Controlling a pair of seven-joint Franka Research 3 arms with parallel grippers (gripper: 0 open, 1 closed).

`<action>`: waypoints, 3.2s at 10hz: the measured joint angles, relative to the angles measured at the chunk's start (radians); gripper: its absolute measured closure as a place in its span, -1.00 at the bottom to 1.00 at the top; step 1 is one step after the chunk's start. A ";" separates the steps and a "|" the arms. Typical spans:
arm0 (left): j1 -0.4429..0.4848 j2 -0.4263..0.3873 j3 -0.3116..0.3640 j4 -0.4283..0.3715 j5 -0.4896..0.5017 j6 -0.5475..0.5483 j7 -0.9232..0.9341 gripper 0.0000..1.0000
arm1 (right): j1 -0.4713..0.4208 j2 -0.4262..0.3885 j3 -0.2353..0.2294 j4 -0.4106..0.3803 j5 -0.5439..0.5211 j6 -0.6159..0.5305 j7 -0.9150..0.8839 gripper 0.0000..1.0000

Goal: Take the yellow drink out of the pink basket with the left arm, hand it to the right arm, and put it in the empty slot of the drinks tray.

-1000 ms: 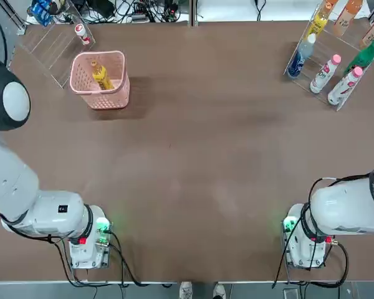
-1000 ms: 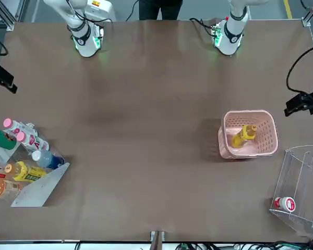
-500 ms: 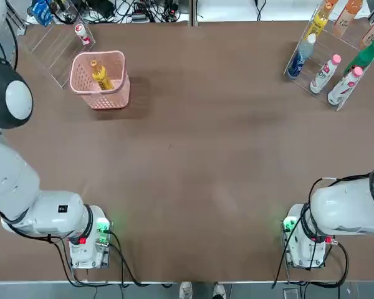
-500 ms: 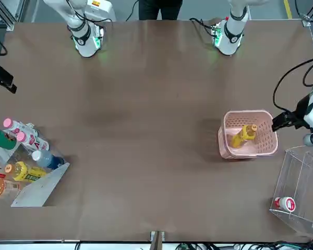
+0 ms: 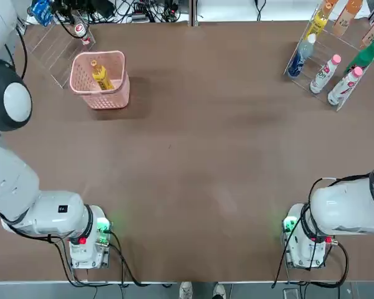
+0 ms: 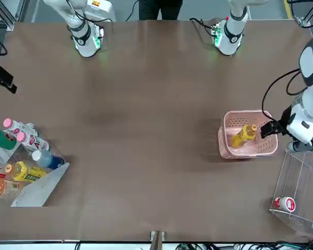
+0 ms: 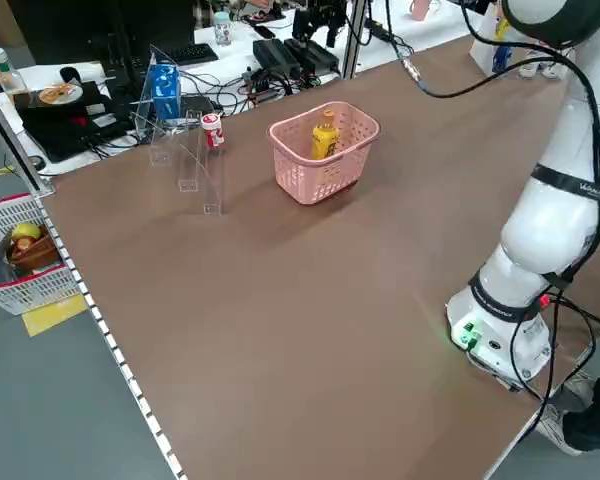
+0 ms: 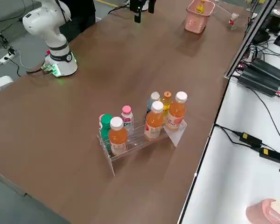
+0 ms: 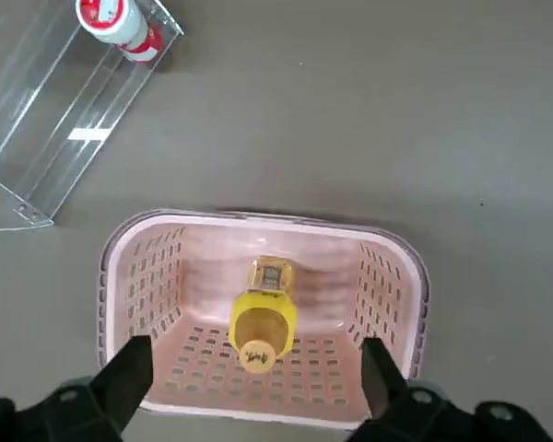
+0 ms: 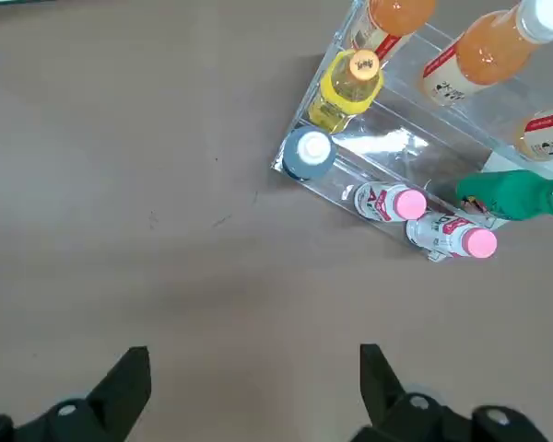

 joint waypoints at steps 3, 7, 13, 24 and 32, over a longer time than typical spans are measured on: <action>0.000 -0.026 0.000 -0.087 0.000 0.088 -0.024 -0.99 | 0.000 0.000 0.000 0.000 0.000 0.001 0.000 -1.00; 0.000 -0.034 -0.014 -0.188 0.000 0.203 -0.057 -0.99 | 0.002 0.000 0.007 0.000 0.000 0.001 0.000 -1.00; 0.000 -0.037 -0.018 -0.336 0.000 0.387 -0.061 -0.99 | 0.001 0.000 0.005 0.001 0.000 0.002 0.000 -1.00; 0.006 -0.111 -0.017 -0.512 0.000 0.495 -0.075 -0.98 | 0.001 0.000 0.005 0.001 0.003 0.005 0.000 -1.00; 0.008 -0.133 -0.016 -0.583 0.000 0.565 -0.075 -0.91 | 0.001 0.000 0.005 0.001 0.003 0.005 0.000 -1.00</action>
